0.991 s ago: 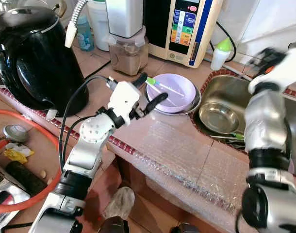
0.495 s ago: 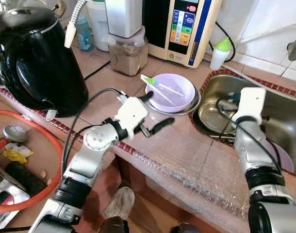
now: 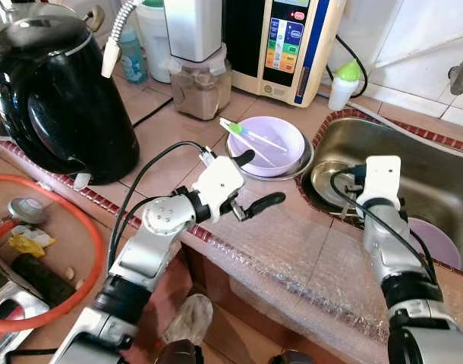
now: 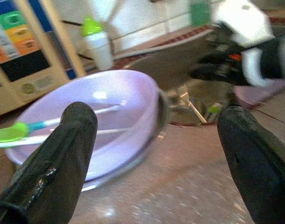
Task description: Kitchen organization
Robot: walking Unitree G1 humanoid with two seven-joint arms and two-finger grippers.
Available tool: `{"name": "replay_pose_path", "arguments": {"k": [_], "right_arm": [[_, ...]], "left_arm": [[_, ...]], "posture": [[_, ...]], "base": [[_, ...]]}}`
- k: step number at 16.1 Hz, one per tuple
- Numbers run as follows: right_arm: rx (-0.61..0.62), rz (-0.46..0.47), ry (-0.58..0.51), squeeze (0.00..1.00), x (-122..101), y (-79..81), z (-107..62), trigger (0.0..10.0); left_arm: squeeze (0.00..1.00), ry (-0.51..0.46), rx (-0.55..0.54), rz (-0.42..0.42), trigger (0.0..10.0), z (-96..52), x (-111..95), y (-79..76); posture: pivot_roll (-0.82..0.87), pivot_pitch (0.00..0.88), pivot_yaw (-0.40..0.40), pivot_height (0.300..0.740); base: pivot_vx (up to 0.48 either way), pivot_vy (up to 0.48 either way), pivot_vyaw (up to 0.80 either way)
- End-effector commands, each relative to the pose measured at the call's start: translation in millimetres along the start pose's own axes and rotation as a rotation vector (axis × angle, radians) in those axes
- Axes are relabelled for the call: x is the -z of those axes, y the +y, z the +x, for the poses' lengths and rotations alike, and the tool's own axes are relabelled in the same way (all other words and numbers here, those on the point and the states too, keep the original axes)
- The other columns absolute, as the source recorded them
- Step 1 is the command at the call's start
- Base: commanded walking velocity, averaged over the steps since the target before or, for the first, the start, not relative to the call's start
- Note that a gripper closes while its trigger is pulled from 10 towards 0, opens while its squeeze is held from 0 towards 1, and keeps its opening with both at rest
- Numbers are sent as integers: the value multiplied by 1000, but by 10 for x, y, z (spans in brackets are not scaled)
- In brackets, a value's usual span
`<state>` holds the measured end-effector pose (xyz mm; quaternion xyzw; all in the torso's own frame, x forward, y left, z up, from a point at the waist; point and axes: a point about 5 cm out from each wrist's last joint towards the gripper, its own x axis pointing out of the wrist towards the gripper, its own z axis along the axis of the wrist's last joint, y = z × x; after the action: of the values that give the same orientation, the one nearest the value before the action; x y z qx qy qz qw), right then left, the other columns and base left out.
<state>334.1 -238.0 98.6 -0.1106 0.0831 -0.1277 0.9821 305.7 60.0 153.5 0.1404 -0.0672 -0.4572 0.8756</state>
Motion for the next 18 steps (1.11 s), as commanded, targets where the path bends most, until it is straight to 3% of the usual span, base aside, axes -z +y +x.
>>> {"name": "replay_pose_path", "arguments": {"k": [1, 3, 8, 9, 13, 14, 16, 17, 18], "right_arm": [[8, 28, -58, 1000, -96, 9, -20, 10000], [-21, 43, -162, 1000, -203, 78, -127, 10000], [-123, 46, -269, 1000, -294, 279, -435, 10000], [-174, 59, -316, 1000, -363, 350, -563, 10000], [-329, 101, -374, 1000, -502, 496, -822, 10000], [-419, 126, -394, 0, -569, 589, -929, 10000], [-480, 141, -397, 0, -608, 654, -1061, 10000], [-480, 140, -391, 0, -603, 645, -1084, 10000], [-479, 136, -384, 0, -596, 628, -1097, 10000]], "left_arm": [[1000, -12, -77, 0, 10000, 7, -33, 116], [1000, -33, -227, -46, 10000, -13, -59, 304], [1000, -41, -438, -193, 10000, -60, -66, 578], [1000, -48, -487, -242, 10000, -45, -73, 661], [1000, -52, -527, -344, 10000, 28, -83, 789], [1000, -28, -520, -386, 10000, 75, -63, 828], [1000, 31, -525, -487, 10000, 147, 22, 876], [855, 58, -519, -504, 10000, 159, 59, 879], [82, 60, -513, -539, 10000, 173, 78, 895]], "posture": [[-24, 0, 38, 740], [-27, 0, 36, 740], [-55, 43, 41, 740], [-74, 66, 45, 740], [-109, 99, 54, 740], [-131, 112, 64, 740], [-145, 110, 71, 740], [-152, 106, 75, 740], [-158, 104, 79, 740]], "base": [[0, 0, 0], [0, 0, 0], [0, 0, 0], [0, 0, 0], [0, 0, 0], [0, 0, 0], [0, 0, 0], [0, 0, 0], [0, 0, 0]]}}
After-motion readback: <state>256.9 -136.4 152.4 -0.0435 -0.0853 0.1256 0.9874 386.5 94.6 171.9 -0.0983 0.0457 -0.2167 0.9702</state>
